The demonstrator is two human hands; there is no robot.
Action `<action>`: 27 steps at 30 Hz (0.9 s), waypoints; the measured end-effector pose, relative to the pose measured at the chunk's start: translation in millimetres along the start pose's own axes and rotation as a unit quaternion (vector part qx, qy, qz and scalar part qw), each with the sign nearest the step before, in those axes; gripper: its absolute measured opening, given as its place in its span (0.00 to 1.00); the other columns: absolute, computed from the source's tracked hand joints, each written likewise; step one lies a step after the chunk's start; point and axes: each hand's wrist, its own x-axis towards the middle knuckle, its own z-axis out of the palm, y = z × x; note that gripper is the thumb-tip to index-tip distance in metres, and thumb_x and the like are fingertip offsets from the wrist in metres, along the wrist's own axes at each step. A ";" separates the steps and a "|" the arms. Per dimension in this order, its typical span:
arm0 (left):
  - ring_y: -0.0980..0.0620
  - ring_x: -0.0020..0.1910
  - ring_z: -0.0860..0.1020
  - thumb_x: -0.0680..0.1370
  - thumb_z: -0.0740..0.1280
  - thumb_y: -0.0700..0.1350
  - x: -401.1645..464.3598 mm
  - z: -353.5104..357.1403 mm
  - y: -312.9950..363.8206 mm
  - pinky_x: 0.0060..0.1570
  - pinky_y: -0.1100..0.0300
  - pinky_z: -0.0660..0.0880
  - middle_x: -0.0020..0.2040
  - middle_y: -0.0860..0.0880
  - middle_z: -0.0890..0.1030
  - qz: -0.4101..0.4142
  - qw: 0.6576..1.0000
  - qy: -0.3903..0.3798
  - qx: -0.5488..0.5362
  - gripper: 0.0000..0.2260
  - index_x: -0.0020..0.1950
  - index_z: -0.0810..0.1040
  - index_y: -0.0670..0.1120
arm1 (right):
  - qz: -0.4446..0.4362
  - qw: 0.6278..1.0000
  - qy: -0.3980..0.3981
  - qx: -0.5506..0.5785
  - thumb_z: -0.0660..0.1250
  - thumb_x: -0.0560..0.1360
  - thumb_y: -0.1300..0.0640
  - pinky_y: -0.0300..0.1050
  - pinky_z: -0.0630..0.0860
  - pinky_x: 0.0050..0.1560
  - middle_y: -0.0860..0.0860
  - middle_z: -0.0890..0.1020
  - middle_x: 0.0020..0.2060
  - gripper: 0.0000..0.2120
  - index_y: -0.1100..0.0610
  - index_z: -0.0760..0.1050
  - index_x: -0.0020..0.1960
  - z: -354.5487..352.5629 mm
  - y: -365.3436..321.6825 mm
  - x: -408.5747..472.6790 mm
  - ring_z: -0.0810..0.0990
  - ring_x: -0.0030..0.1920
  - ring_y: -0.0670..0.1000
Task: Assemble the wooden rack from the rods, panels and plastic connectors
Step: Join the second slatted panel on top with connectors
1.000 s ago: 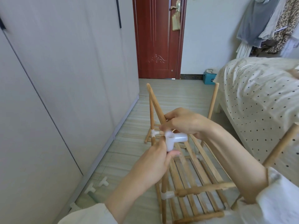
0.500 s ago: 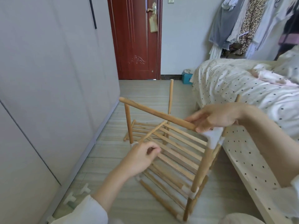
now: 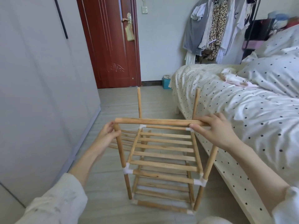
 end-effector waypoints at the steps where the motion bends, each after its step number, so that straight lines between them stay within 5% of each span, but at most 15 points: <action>1: 0.51 0.68 0.69 0.79 0.63 0.41 -2.3 4.6 -0.8 0.60 0.59 0.64 0.66 0.49 0.73 0.003 1.000 -0.022 -0.007 0.17 0.67 0.68 0.48 | 0.008 1.000 0.008 -0.003 0.62 0.71 0.37 0.52 0.69 0.55 0.47 0.78 0.46 0.18 0.43 0.79 0.54 1.9 1.1 0.9 0.67 0.55 0.51; 4: 0.54 0.53 0.76 0.81 0.58 0.44 -11.0 15.4 -9.2 0.62 0.51 0.70 0.52 0.50 0.76 0.043 0.999 -0.013 0.013 0.04 0.52 0.70 0.53 | 0.010 1.000 0.025 -0.004 0.64 0.70 0.36 0.51 0.69 0.55 0.46 0.78 0.45 0.18 0.46 0.80 0.52 4.5 7.7 5.5 0.67 0.53 0.51; 8: 0.47 0.45 0.76 0.79 0.52 0.58 -27.4 10.0 -18.7 0.59 0.43 0.71 0.39 0.52 0.75 0.128 0.987 0.003 0.102 0.13 0.46 0.69 0.51 | -0.002 1.000 -0.001 0.031 0.65 0.70 0.38 0.50 0.66 0.58 0.45 0.79 0.47 0.12 0.43 0.78 0.48 -0.7 15.0 9.8 0.66 0.55 0.50; 11: 0.52 0.40 0.75 0.74 0.50 0.63 -43.4 7.8 -24.1 0.54 0.50 0.71 0.36 0.55 0.75 0.174 0.979 -0.022 0.108 0.18 0.45 0.67 0.50 | -0.008 0.998 -0.043 0.046 0.65 0.73 0.41 0.49 0.61 0.62 0.44 0.78 0.52 0.07 0.40 0.76 0.49 -3.2 15.7 14.2 0.65 0.61 0.50; 15: 0.56 0.37 0.73 0.81 0.49 0.55 -60.1 10.8 -16.6 0.48 0.63 0.70 0.34 0.54 0.75 0.191 0.979 -0.037 0.067 0.15 0.46 0.67 0.46 | -0.011 0.997 -0.053 0.050 0.62 0.74 0.42 0.59 0.58 0.67 0.43 0.76 0.55 0.10 0.38 0.75 0.54 4.0 10.8 19.3 0.63 0.64 0.50; 19: 0.54 0.32 0.71 0.80 0.51 0.58 -66.6 15.0 4.3 0.38 0.65 0.71 0.34 0.50 0.71 0.185 0.983 -0.003 -0.017 0.14 0.51 0.69 0.50 | -0.013 0.997 -0.027 0.069 0.64 0.75 0.44 0.58 0.59 0.68 0.47 0.76 0.58 0.14 0.44 0.77 0.58 11.6 5.6 18.5 0.62 0.66 0.50; 22: 0.56 0.31 0.70 0.77 0.55 0.58 -67.5 17.3 11.8 0.37 0.62 0.71 0.30 0.52 0.70 0.187 0.982 0.015 0.028 0.13 0.51 0.72 0.52 | 0.004 0.994 0.036 0.104 0.68 0.73 0.46 0.54 0.54 0.73 0.50 0.67 0.69 0.19 0.46 0.76 0.62 19.0 5.6 16.6 0.56 0.71 0.51; 25: 0.56 0.31 0.70 0.76 0.60 0.63 -69.4 19.0 12.3 0.38 0.60 0.71 0.30 0.54 0.70 0.181 0.983 0.033 0.019 0.17 0.52 0.75 0.51 | 0.101 0.957 0.081 0.261 0.72 0.71 0.46 0.46 0.50 0.72 0.48 0.52 0.75 0.34 0.45 0.61 0.73 22.4 8.0 12.0 0.49 0.75 0.47; 27: 0.55 0.33 0.70 0.76 0.61 0.60 -71.5 21.2 14.8 0.39 0.60 0.71 0.32 0.53 0.70 0.174 0.984 0.033 -0.010 0.14 0.54 0.77 0.52 | 0.184 0.887 0.102 0.412 0.67 0.73 0.41 0.47 0.54 0.72 0.50 0.58 0.74 0.37 0.51 0.56 0.75 23.4 14.1 15.6 0.57 0.74 0.48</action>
